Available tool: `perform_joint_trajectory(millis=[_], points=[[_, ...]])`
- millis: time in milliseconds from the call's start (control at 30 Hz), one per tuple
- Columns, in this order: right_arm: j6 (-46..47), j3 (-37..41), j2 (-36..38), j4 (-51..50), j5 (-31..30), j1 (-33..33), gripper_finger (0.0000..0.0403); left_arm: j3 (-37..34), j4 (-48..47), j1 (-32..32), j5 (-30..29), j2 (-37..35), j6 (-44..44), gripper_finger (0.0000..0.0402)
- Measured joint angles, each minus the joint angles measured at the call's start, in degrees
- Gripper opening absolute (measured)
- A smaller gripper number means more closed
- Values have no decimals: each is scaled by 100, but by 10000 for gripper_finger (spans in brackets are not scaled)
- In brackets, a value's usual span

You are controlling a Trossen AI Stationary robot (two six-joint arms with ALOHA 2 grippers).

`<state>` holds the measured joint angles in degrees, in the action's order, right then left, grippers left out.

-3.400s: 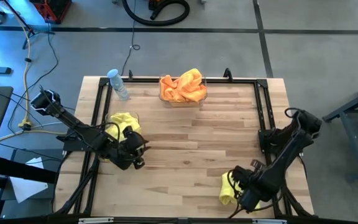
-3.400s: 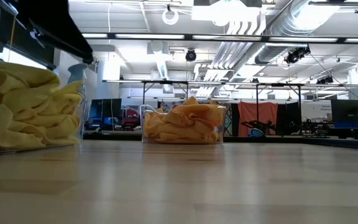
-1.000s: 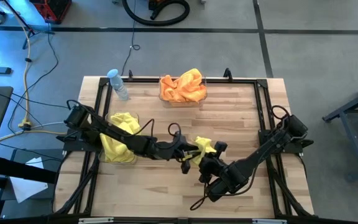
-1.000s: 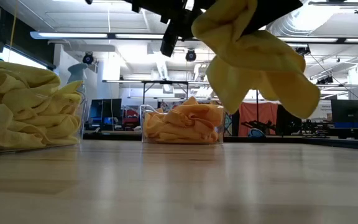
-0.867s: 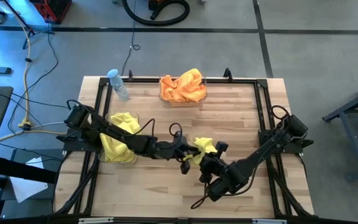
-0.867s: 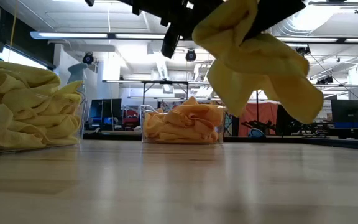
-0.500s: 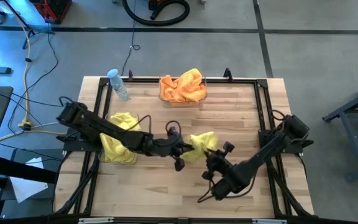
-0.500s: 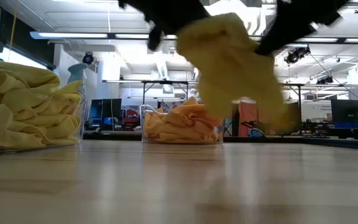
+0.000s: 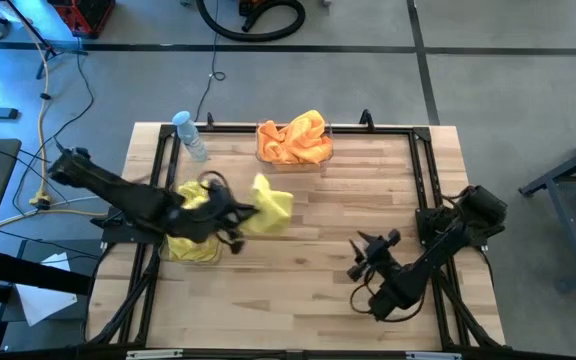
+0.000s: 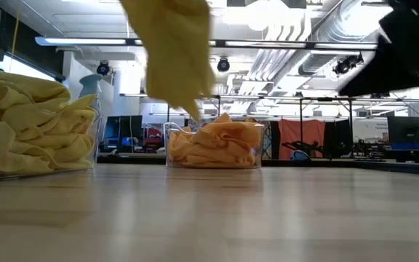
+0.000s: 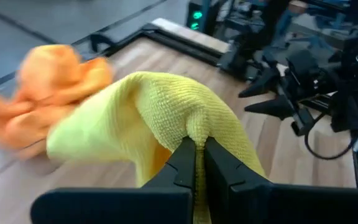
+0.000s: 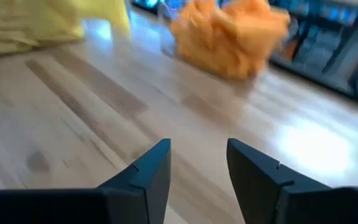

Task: Sort microfiber towel by color & place in baskets
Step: Put the yellow microfiber towel into the bottom transparent bin

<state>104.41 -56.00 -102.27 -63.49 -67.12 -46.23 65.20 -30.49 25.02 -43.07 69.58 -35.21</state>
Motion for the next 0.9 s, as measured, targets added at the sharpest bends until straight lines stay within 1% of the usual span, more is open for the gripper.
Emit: perform_joint_trajectory(millis=[100,167,233,300,400,467,567,600,667,733,800,900], points=[[367,557,394,315,234,-171,140,492,-1276,170,-288,-284,-652,0],[321,964,810,829,163,-329,127,866,-2056,236,-394,-355,-1047,0],[102,1406,1285,1477,180,-462,113,1212,-2600,257,-421,-354,-1287,0],[-368,1889,1781,2268,405,-535,100,1482,-3131,254,-412,-317,-1443,0],[-1558,2658,2483,4016,1067,-541,79,1786,-3879,170,-269,-257,-1769,0],[-2730,3203,2814,5682,1435,-444,65,1962,-4470,93,-89,-214,-2109,0],[-4568,3849,2978,8236,1949,-200,42,2238,-5447,0,252,-125,-2745,0],[-5076,4009,2985,8905,2189,-125,35,2375,-5729,-26,420,-93,-2969,0],[-5693,4199,2976,9805,2616,16,22,2684,-5995,-71,870,-37,-3287,0],[-5931,4293,2978,10106,2803,112,12,2951,-5935,-98,1374,-53,-3179,0],[-5940,4300,2974,10014,2809,198,4,3312,-5916,-99,1859,-57,-3189,0],[-5781,4300,2960,9811,2795,327,1,3537,-5956,-101,2419,-183,-3376,0]])
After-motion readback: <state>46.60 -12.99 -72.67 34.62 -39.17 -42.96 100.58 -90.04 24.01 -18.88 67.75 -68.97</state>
